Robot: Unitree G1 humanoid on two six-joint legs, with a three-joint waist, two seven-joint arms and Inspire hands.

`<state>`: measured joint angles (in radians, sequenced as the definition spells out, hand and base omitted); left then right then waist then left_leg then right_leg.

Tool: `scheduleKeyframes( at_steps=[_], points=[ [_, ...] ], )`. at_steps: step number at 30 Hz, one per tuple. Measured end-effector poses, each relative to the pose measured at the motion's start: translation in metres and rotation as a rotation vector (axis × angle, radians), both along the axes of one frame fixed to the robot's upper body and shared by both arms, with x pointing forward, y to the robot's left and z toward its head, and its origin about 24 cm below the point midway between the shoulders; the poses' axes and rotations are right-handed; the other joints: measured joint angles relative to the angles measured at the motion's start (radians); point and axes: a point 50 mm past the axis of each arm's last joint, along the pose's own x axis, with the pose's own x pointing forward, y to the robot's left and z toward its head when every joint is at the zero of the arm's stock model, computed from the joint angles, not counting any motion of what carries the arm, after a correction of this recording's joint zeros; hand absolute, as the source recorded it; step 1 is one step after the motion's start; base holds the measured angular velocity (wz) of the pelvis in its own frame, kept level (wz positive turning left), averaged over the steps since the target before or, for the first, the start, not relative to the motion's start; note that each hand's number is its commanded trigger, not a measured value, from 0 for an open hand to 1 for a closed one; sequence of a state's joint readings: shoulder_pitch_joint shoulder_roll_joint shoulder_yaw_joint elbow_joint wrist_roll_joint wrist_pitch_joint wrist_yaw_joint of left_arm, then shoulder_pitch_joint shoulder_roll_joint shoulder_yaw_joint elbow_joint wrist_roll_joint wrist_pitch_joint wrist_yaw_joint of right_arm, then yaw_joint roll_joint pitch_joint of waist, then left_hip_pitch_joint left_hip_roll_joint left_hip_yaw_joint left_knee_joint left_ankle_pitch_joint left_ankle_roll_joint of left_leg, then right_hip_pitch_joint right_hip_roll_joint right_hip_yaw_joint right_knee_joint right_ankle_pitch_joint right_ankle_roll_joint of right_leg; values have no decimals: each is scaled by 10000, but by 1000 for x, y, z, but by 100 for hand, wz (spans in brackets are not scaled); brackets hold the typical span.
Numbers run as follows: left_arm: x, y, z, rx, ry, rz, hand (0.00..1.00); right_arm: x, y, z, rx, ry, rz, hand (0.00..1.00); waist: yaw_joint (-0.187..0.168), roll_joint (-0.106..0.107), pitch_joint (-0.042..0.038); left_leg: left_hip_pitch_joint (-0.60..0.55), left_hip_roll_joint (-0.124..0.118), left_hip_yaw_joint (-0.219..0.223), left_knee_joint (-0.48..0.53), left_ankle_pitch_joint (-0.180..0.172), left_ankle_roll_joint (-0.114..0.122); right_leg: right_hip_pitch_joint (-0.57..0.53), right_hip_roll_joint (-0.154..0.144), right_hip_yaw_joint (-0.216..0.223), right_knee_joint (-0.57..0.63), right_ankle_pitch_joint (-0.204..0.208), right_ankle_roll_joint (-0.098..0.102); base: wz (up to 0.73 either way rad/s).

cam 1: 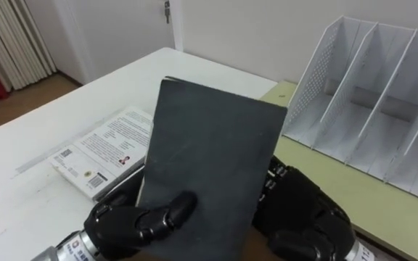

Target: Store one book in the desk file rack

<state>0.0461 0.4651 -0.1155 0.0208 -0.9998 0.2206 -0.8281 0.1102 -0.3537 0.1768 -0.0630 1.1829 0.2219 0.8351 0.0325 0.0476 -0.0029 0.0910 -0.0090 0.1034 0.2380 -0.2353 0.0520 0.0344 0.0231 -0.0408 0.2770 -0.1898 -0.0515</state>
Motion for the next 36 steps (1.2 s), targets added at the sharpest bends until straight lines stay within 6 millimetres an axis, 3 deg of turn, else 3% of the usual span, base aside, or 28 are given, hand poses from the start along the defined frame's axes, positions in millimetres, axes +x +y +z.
scheduleKeyframes(
  at_steps=[13, 21, 23, 24, 25, 29, 30, 36],
  points=[
    [-4, 11, -6, 1164, 675, -550, 100, -3, -12, -2, -778, 354, 194, 0, 19, -1, -3, 8, -2, 14, -9, 0, -1, 6, 4, 6, -18, 0, 0, 0],
    [-9, 31, -17, 2107, 1405, -820, 100, -9, -23, -7, -1480, 823, 316, 0, 2, 34, 15, -6, 0, 16, 6, -2, -2, -8, 5, 5, 5, -4, 3, 0],
    [-9, 32, -17, 2164, 1417, -849, 100, -9, -24, -7, -1553, 902, 389, 14, 4, 45, 14, -6, 0, 16, 5, -2, -2, -8, 5, 5, 6, -5, 3, 0],
    [-9, 32, -17, 2177, 1431, -854, 100, -9, -24, -7, -1568, 923, 407, 26, 5, 57, 7, -7, 0, 15, 5, -2, -3, -8, 6, 5, 8, -6, 3, 0],
    [-9, 32, -17, 2178, 1443, -855, 100, -9, -24, -7, -1575, 927, 412, 44, 19, 65, 4, -3, 0, 16, -2, -2, -3, -8, 6, 5, 10, -6, 2, 0],
    [-11, 32, -19, 2231, 1570, -948, 100, -10, -26, -8, -1747, 991, 488, 65, 16, 100, -7, -5, -2, 17, -5, -1, -3, -9, 7, 6, 9, -6, 3, 0],
    [-11, 32, -20, 2267, 1593, -1022, 100, -10, -27, -8, -1808, 1003, 506, 100, 18, 99, -7, -8, -2, 13, -5, -2, -3, -9, 8, 5, 9, -9, 2, 0],
    [-20, 23, -23, 2332, 1671, -2341, 100, -12, -26, -13, -2206, 1341, 577, 100, 22, 93, -4, -65, -4, 4, 4, -3, -5, -46, 7, 4, 9, -28, 6, 0]
  ],
)
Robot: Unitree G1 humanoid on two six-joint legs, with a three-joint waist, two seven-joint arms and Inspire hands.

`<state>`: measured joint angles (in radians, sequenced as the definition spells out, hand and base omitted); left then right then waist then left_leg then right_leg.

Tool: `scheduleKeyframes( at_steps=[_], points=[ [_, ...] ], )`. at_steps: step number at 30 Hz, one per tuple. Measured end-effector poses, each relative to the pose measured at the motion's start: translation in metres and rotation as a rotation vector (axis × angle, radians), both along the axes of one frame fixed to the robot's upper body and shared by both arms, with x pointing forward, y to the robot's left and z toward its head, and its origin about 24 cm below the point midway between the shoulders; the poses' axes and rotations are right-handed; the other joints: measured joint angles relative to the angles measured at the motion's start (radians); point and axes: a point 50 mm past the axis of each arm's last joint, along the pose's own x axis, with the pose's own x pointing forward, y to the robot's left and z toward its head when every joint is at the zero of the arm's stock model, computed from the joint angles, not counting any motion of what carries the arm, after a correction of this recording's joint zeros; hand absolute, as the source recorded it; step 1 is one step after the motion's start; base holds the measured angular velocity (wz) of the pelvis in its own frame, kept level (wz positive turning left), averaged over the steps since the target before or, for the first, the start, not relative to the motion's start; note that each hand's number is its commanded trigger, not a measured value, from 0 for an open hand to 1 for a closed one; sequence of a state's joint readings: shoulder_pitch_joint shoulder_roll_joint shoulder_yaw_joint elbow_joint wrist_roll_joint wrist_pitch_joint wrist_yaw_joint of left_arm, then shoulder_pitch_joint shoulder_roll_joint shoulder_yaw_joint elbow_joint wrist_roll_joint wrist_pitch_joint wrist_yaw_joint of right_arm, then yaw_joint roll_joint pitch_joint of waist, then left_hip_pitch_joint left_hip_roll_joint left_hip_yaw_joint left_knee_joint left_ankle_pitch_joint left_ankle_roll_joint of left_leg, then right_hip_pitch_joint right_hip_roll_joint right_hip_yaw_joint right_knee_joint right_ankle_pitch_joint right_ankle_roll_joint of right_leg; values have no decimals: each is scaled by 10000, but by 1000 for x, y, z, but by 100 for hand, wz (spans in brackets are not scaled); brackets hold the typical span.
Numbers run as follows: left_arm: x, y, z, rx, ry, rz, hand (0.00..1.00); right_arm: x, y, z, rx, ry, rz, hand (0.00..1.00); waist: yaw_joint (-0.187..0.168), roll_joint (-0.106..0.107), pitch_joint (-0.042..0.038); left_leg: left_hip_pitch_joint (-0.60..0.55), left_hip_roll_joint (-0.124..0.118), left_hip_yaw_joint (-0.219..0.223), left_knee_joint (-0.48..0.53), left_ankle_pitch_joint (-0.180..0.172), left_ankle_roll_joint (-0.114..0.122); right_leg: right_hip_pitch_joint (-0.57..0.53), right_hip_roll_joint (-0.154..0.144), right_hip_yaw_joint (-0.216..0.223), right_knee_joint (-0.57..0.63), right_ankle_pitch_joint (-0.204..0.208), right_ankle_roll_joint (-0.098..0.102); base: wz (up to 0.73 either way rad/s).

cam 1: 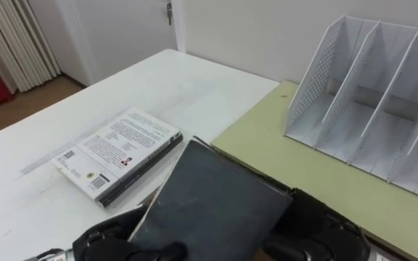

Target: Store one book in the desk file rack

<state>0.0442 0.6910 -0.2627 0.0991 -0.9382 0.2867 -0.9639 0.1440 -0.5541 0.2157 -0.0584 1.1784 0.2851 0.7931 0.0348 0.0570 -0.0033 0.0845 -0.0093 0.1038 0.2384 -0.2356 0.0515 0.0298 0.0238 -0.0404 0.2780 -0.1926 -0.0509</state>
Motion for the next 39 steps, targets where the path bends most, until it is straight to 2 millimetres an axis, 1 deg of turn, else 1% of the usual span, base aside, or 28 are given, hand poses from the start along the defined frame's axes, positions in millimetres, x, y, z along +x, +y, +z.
scheduleKeyframes(
  at_steps=[3, 9, 20, 21, 22, 23, 29, 32, 34, 37, 39],
  points=[
    [-2, -5, 0, -2, -20, -341, 100, 0, 1, -1, -74, 44, 12, 100, 17, -31, 11, -86, -1, 2, 18, 1, 0, -112, -3, -1, 64, -5, -9, 0],
    [-2, -5, 2, -32, -90, -569, 100, -1, 2, -1, -52, 53, 48, 100, 17, -79, 37, -88, -1, 2, 49, -9, -16, -129, -7, -1, 129, -54, -22, 0],
    [-3, -5, 2, -75, -87, -583, 100, -1, 3, -2, 72, 100, 69, 100, 52, -87, 30, -45, 2, 30, 36, -9, -16, -126, -6, 8, 126, -53, -22, 0],
    [-3, -5, 2, -72, -87, -579, 98, -1, 3, -2, 72, 101, 68, 100, 50, -87, 30, -50, 2, 32, 36, -9, -16, -134, -7, 8, 128, -53, -22, 0],
    [-2, -5, 2, -71, -87, -578, 50, -1, 3, -2, 71, 102, 67, 100, 51, -87, 30, -52, 1, 32, 36, -9, -16, -137, -7, 8, 127, -53, -22, 0],
    [-2, -5, 2, -69, -86, -575, 0, -1, 3, -2, 72, 103, 67, 100, 50, -87, 30, -58, 1, 33, 36, -10, -16, -146, -8, 8, 126, -53, -22, 0],
    [2, -4, 4, 6, -159, -327, 0, -1, 0, -3, 234, 222, -100, 100, -14, -90, 30, -19, 6, 16, 110, -11, -18, -104, -42, -112, 123, -52, -23, 3],
    [9, 3, 2, 344, -181, 297, 0, 0, -3, -6, 117, 360, -237, 100, -2, -91, 31, -5, 8, 16, 113, -10, -17, -91, -42, -115, 124, -52, -24, 0],
    [10, 6, 1, 480, -172, 551, 0, 0, -4, -6, 96, 384, -272, 100, -6, -93, 33, 0, 8, 18, 114, -11, -17, -92, -43, -120, 123, -52, -24, 0],
    [11, 7, 1, 557, -254, 778, 0, 1, -6, -5, 48, 326, -359, 100, -19, -147, 68, -15, 11, 24, 116, -11, -17, -116, -43, -124, 134, -53, -25, 0],
    [12, 8, 2, 556, -378, 944, 0, 4, -11, -2, -50, 175, -668, 100, -69, -186, 90, -51, 12, 24, 125, -12, -17, -122, -47, -131, 147, -56, -29, 0]
  ],
)
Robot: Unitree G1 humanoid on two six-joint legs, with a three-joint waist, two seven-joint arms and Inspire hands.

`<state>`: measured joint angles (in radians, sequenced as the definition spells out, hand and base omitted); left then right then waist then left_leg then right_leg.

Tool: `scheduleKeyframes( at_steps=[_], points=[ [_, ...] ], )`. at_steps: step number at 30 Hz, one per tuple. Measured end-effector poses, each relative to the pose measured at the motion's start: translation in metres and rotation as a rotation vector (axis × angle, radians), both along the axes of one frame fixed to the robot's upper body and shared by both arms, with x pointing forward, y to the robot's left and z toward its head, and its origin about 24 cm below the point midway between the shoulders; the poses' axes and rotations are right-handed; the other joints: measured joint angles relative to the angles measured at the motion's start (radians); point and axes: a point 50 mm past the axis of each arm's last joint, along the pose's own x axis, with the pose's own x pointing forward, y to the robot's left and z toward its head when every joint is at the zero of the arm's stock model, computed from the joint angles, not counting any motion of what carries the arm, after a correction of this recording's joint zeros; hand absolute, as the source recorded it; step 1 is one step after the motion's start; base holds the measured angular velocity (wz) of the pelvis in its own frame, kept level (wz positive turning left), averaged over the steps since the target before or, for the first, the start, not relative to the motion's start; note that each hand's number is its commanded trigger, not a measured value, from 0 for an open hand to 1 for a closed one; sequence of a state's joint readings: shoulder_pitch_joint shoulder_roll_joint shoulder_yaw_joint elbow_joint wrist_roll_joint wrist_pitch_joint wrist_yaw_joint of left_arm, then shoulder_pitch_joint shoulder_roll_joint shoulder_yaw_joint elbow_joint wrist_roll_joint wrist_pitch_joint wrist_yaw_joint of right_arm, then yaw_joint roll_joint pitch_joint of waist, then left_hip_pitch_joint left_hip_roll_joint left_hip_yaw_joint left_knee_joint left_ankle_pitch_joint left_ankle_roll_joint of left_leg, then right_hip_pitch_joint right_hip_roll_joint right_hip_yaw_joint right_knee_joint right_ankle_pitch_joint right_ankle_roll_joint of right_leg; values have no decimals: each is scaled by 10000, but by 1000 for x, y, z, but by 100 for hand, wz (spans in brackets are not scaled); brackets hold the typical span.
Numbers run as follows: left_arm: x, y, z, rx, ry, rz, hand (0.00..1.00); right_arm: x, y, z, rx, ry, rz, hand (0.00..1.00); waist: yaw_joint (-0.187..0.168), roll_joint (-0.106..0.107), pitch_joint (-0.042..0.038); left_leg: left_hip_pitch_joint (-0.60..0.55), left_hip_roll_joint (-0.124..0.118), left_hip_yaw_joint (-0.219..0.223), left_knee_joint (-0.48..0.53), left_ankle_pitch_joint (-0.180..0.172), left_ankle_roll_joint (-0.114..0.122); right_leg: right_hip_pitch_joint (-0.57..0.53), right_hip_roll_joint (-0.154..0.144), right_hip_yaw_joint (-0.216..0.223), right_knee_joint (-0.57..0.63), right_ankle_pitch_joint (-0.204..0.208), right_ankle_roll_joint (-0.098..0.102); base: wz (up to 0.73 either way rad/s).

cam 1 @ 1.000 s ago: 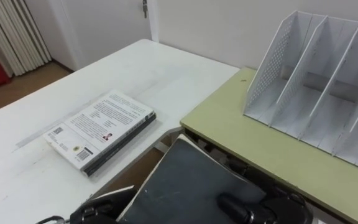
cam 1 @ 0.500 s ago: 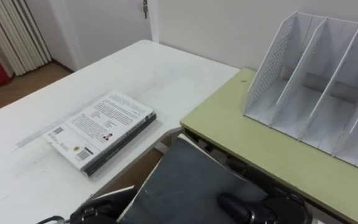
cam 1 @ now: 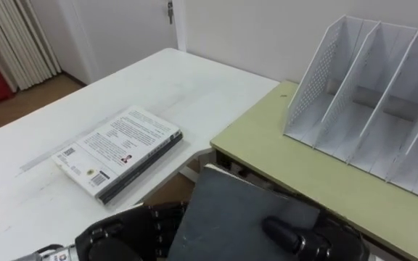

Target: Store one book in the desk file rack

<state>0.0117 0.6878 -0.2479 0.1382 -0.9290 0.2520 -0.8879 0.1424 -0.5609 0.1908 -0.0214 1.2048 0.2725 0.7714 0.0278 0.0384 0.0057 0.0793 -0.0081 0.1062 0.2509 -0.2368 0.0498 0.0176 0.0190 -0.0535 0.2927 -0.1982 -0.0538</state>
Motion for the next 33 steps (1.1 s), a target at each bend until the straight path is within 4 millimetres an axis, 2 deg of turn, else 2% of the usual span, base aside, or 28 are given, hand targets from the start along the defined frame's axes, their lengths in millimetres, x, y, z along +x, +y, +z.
scheduleKeyframes(
  at_steps=[4, 7, 11, 14, 18, 22, 28, 33],
  points=[
    [-3, 7, -1, 167, -210, 534, 0, 6, -12, 9, -159, -503, -694, 100, -18, -3, -4, 25, -3, 0, -112, 1, 2, 22, 6, 14, -24, -1, 1, 0],
    [-11, 13, -11, 743, -78, 1109, 0, 14, -23, 18, -866, -1065, -1418, 100, -189, -3, -4, 59, -9, -1, -106, 7, 2, 26, 9, 30, -1, 0, 0, 0],
    [-22, 9, -26, 1316, 300, 1482, 0, 22, -28, 27, -1618, -1433, -2320, 100, -333, -124, 75, 104, -13, 0, -130, 7, 1, 30, 18, 51, -45, 0, 0, 0],
    [-29, 8, -37, 1464, 554, 1771, 0, 31, -28, 32, -2867, -1960, -2714, 100, -484, -224, 122, 167, -13, 19, -169, 7, 1, 33, 28, 88, -146, -2, 4, -3],
    [-42, 11, -66, 2108, 1445, 2331, 0, 40, -34, 36, -4580, -2452, -3480, 100, -637, -310, 66, 193, -16, 58, -242, 7, 2, 31, 32, 102, -184, -1, 7, -2],
    [-55, 11, -85, 3007, 2088, 2420, 0, 46, -41, 40, -5500, -2722, -4574, 100, -741, -395, 32, 203, -16, 102, -286, 9, 1, 23, 43, 118, -158, -1, 7, -1],
    [-83, 9, -117, 3803, 3393, 3004, 0, 53, -41, 59, -6846, -3721, -6117, 100, -785, -498, 48, 221, 8, 319, -358, 11, -1, 3, 78, 252, -188, -1, 10, -8],
    [-108, 5, -143, 4532, 4563, 3899, 0, 63, -41, 71, -7526, -4211, -8154, 100, -755, -591, 13, 231, 11, 329, -384, 11, -1, 17, 95, 274, -238, -1, 10, 0]
  ],
)
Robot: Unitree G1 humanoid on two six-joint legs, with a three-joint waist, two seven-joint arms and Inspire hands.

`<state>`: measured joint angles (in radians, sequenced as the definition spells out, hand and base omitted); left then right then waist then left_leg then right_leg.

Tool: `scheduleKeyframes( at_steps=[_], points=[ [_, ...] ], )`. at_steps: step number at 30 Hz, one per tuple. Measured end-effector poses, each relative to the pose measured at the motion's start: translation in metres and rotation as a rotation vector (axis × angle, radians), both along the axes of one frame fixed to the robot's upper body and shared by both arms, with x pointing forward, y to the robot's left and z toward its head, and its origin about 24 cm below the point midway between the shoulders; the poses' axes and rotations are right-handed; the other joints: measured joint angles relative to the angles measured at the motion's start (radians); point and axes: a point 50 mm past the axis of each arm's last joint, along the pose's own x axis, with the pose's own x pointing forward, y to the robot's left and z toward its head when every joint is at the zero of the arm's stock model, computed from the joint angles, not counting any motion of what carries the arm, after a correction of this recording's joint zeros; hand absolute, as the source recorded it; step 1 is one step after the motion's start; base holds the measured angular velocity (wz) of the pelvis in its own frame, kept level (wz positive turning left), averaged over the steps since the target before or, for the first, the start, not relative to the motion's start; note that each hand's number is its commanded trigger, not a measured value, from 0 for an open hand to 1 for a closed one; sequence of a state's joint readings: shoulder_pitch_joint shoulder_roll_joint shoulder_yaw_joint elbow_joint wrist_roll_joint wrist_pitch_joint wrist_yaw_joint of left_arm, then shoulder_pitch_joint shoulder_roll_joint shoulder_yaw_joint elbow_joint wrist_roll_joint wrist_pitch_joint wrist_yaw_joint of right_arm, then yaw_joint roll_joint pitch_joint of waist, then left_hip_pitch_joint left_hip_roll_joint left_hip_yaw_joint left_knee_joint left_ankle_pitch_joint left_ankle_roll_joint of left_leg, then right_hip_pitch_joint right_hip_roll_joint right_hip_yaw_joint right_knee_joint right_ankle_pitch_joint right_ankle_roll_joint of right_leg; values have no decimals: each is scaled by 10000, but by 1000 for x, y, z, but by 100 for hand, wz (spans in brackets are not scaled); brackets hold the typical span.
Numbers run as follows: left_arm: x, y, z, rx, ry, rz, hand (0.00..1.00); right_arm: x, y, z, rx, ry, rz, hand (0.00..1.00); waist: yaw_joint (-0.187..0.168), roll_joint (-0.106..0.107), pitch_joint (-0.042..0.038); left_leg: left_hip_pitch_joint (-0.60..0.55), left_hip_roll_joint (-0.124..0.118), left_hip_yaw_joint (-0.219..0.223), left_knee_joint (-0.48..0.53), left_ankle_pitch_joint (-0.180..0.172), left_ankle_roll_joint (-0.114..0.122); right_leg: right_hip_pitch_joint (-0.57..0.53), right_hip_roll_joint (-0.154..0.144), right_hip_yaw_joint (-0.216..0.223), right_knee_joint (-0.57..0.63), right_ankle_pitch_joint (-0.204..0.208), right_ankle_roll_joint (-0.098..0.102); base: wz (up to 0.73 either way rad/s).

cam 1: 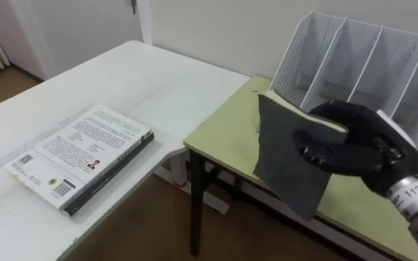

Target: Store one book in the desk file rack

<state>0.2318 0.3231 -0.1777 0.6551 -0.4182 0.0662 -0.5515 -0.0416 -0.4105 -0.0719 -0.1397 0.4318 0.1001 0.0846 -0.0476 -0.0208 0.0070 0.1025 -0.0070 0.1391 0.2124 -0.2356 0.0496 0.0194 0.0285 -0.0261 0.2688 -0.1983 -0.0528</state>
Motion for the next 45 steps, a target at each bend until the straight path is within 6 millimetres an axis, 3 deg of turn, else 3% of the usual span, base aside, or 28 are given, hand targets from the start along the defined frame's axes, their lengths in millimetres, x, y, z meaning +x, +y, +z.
scheduleKeyframes(
  at_steps=[6, 14, 22, 25, 33, 45],
  points=[
    [-37, 9, -22, 1455, 1386, 778, 0, 7, -1, 18, -320, -1271, -1611, 100, 34, 20, -3, 138, 11, -12, -105, 0, -2, 115, 67, -18, -173, 23, 9, 1],
    [-62, 10, -36, 2172, 2354, 2338, 0, 4, -23, 37, 131, -2561, -4627, 100, 294, 33, -19, 137, -1, -43, -187, 2, 0, 202, 87, -99, -321, 78, 49, 1],
    [-71, 14, -40, 2572, 2857, 2976, 0, 10, -29, 65, 789, -3804, -6610, 100, 317, -13, -59, 135, -52, -73, -231, 2, 0, 173, 106, -101, -349, 77, 47, 0],
    [-74, 17, -41, 2630, 3027, 3212, 0, 10, -33, 71, 978, -4070, -7173, 100, 331, -108, -144, 157, -46, -141, -230, 2, 0, 237, 102, -151, -385, 79, 44, 6],
    [-80, 21, -42, 2864, 3271, 3524, 0, 10, -47, 94, 1243, -5240, -9000, 100, 332, -97, -112, 281, -66, -422, -219, 2, 2, 468, 85, -330, -476, 81, 48, 8],
    [-82, 23, -42, 2978, 3376, 3707, 0, 12, -59, 96, 1446, -5295, -9638, 100, 329, -48, -117, 73, -69, -466, -209, 7, -5, 342, 103, -358, -449, 81, 32, 0]
  ],
)
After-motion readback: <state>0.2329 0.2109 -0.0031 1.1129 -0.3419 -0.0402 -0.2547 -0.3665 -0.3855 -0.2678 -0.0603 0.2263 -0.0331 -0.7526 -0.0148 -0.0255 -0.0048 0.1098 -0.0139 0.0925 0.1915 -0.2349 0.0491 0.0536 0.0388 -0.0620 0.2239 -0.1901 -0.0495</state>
